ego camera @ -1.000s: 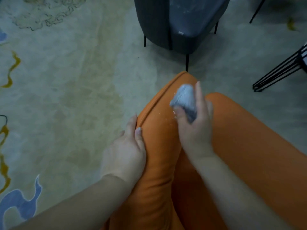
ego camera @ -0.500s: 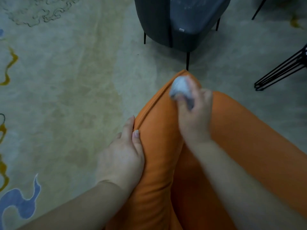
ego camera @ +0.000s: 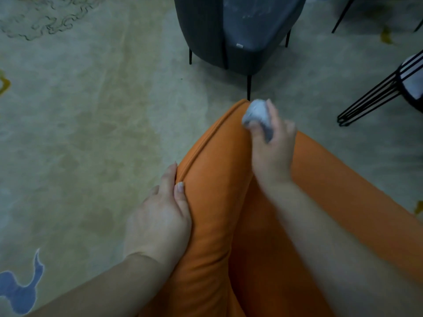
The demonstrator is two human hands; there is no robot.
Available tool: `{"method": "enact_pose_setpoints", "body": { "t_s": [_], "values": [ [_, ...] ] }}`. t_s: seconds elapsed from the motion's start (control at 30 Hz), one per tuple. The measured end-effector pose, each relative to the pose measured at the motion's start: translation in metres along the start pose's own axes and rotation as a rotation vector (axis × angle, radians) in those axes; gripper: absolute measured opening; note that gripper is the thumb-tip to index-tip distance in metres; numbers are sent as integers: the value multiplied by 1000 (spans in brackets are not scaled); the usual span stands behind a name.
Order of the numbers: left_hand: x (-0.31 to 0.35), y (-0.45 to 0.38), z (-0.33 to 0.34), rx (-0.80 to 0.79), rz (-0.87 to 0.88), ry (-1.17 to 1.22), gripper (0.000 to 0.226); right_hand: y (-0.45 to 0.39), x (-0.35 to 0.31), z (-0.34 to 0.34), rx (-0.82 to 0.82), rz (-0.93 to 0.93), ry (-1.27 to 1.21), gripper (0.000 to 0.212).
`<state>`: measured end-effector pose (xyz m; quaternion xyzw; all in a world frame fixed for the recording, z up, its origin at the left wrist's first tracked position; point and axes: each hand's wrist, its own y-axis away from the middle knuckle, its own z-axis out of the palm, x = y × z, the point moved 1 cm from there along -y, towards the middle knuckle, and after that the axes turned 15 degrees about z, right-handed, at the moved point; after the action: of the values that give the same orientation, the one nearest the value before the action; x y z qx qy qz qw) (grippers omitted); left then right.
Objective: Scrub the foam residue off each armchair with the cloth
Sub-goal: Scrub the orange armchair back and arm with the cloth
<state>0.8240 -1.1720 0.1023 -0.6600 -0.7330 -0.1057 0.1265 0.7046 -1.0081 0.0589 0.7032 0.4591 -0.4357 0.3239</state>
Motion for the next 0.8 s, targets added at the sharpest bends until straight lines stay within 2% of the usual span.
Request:
{"method": "enact_pose_setpoints", "body": {
  "t_s": [0.03,0.1,0.27,0.33,0.4,0.5,0.57,0.73,0.8],
  "values": [
    [-5,3,2,11,-10,38,51,-23,-3,1,5,90,0,52],
    [-4,2,3,17,8,41,51,-32,-5,7,-44,128,45,52],
    [-3,-2,4,48,7,117,50,67,0,3,-195,-246,77,51],
    [-1,-3,5,71,12,137,50,83,3,-3,-247,-297,104,51],
    [-1,-3,6,125,22,171,46,68,-2,-2,-201,-285,141,51],
    [-7,1,6,98,37,166,51,23,-18,7,-46,-126,193,52],
    [-12,3,7,114,12,195,49,20,-27,13,-69,-115,236,50],
    [-11,0,9,172,8,230,31,87,-26,5,-285,-447,271,44],
    [-13,0,9,177,9,235,30,73,-26,4,-280,-515,336,42]
  ]
}}
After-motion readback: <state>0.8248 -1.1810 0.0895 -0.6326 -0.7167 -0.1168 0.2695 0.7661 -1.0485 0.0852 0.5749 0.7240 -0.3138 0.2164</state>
